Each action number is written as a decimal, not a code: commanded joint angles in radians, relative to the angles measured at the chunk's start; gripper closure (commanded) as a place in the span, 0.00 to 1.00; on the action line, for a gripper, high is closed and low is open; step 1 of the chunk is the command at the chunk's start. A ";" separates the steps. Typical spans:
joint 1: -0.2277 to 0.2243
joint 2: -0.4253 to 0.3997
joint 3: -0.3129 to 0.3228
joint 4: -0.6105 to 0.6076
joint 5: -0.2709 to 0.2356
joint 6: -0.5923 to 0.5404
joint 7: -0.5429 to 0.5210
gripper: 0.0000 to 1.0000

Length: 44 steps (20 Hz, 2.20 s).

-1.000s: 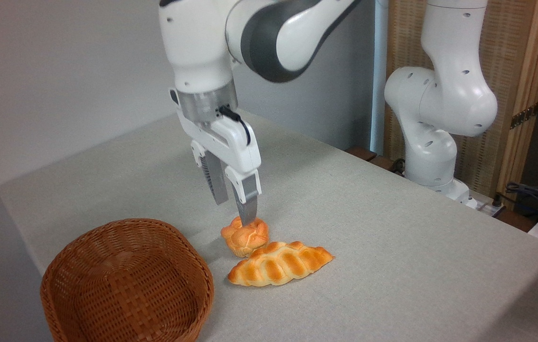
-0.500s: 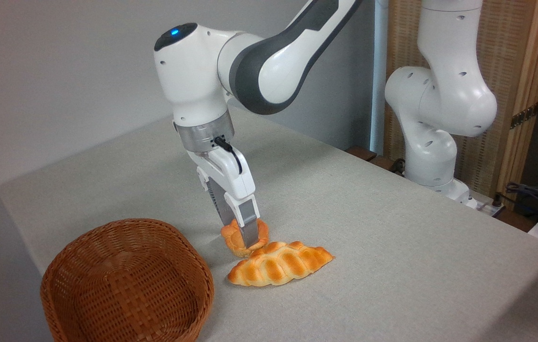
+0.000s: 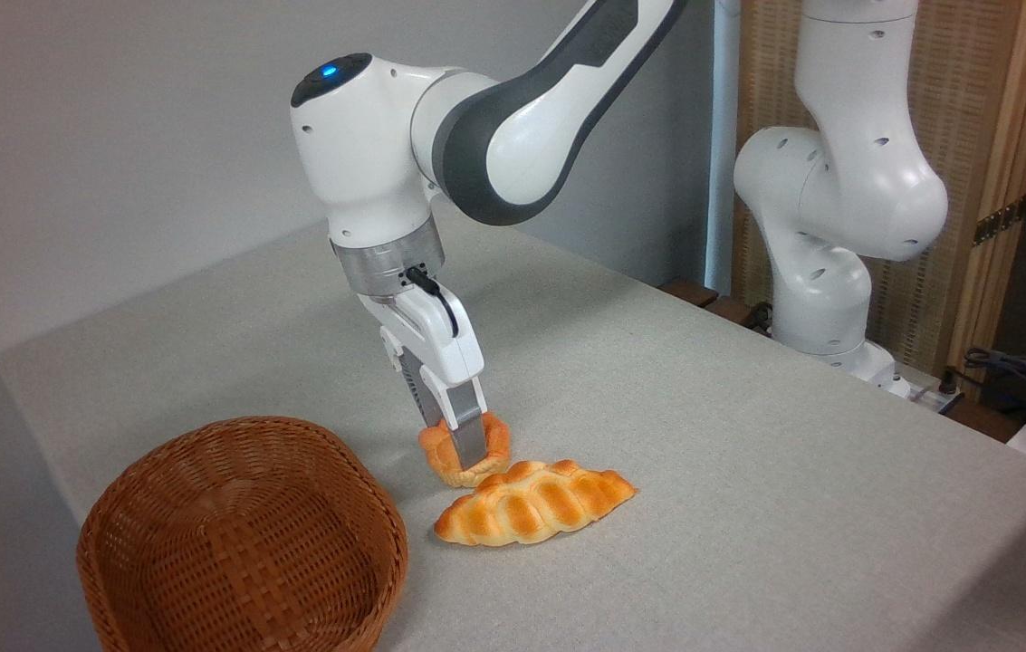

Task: Put bread into the basket

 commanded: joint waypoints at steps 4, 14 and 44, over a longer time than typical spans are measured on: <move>0.000 -0.041 -0.005 0.060 -0.006 -0.147 0.007 0.62; 0.056 0.161 -0.034 0.534 -0.007 -0.261 -0.003 0.62; 0.099 0.191 -0.017 0.705 -0.035 -0.373 -0.108 0.00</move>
